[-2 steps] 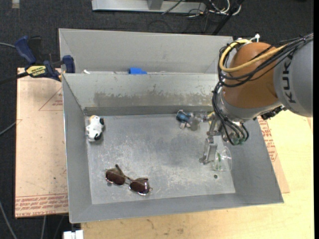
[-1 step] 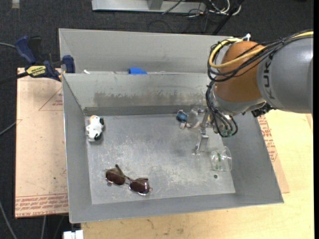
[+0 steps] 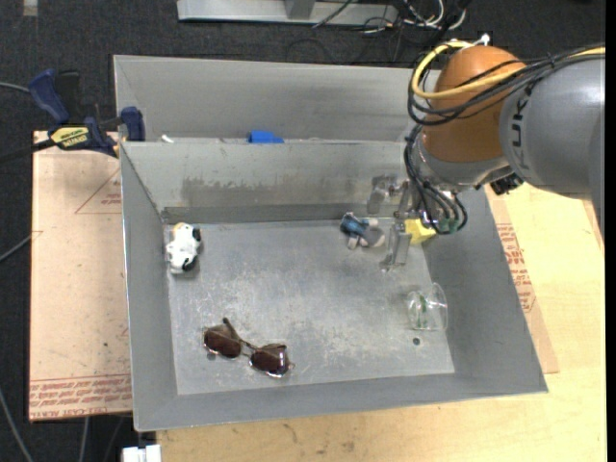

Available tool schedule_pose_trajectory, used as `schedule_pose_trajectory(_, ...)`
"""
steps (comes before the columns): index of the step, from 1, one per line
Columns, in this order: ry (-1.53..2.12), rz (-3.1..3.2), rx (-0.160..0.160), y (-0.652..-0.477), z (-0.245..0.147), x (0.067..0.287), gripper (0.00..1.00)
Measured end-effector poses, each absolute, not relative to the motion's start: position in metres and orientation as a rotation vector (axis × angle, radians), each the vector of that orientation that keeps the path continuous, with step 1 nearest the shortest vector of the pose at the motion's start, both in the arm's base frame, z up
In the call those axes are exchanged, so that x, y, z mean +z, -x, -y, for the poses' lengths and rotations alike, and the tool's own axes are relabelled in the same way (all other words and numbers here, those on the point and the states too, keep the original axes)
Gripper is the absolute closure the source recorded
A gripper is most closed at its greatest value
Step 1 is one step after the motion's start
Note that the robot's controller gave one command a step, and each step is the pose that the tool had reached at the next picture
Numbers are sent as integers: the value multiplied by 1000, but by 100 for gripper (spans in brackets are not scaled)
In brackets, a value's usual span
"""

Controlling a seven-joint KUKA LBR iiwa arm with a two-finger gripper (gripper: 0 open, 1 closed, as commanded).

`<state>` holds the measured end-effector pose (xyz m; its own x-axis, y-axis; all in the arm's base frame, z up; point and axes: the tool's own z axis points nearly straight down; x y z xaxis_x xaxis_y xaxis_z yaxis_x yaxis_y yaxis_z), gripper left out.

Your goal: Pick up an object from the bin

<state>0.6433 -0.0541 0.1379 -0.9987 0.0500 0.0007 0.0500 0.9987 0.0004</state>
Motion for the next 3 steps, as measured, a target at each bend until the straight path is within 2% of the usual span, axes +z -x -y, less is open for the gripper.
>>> schedule_pose_trajectory(1,139,3142,-2,-653,56,127,0)
schedule_pose_trajectory(2,396,3116,-2,-645,47,67,0)
schedule_pose_trajectory(3,470,3112,-2,-655,36,71,100)
